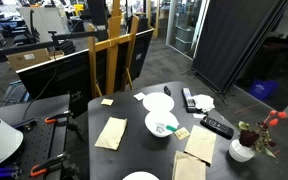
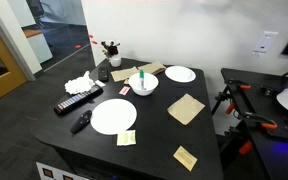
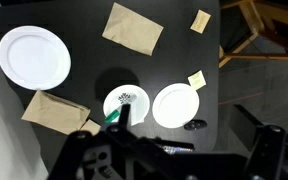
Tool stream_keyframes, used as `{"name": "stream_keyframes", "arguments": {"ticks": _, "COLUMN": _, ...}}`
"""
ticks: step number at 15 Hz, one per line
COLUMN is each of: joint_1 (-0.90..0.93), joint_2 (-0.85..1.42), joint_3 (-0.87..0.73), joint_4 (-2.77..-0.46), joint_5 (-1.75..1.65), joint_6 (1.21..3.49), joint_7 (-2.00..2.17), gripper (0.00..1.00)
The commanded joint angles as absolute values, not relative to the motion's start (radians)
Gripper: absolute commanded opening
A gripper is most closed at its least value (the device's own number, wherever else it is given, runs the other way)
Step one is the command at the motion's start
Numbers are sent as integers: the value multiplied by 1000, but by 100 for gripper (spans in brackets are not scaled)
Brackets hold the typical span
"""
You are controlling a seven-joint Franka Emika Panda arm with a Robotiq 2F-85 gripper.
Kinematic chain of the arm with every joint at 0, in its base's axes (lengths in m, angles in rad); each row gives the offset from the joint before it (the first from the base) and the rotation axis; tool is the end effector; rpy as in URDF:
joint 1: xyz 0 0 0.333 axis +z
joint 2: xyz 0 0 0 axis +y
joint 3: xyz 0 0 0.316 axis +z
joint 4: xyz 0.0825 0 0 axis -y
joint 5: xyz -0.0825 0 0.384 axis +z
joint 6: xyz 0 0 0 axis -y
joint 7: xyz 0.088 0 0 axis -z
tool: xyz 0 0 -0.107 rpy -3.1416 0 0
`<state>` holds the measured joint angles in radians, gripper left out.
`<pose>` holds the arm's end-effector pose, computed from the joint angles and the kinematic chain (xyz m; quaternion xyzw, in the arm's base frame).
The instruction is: Remove the green marker from the white bowl
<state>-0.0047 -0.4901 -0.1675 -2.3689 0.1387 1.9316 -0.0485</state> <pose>0.4043 -0.0666 0.5091 -0.9914 0.0756 -0.0329 0.1017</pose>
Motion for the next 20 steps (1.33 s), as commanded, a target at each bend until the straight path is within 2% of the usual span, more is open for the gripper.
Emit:
{"name": "stream_keyframes", "arguments": {"ticks": 1, "joint_1": -30, "joint_2": -487, "joint_3": -147, "joint_4": -2366, "joint_5": 149, "joint_6": 1927, "joint_7": -58, "gripper": 100}}
{"name": "stream_keyframes", "arguments": {"ticks": 7, "joint_1": -30, "joint_2": -483, "joint_3": -144, "joint_4": -2364, "joint_5": 150, "joint_6": 1928, "joint_7": -50, "gripper": 100}}
{"name": "stream_keyframes", "arguments": {"ticks": 13, "joint_1": -55, "joint_2": -412, "joint_3": -60, "joint_4": -2368, "joint_5": 123, "joint_6": 1981, "joint_7": 152, "gripper": 100}}
{"name": "stream_keyframes", "arguments": {"ticks": 20, "joint_1": -77, "joint_2": -286, "joint_3": 19, "joint_4": -2398, "joint_5": 126, "joint_6": 2172, "joint_7": 499, "gripper": 100}}
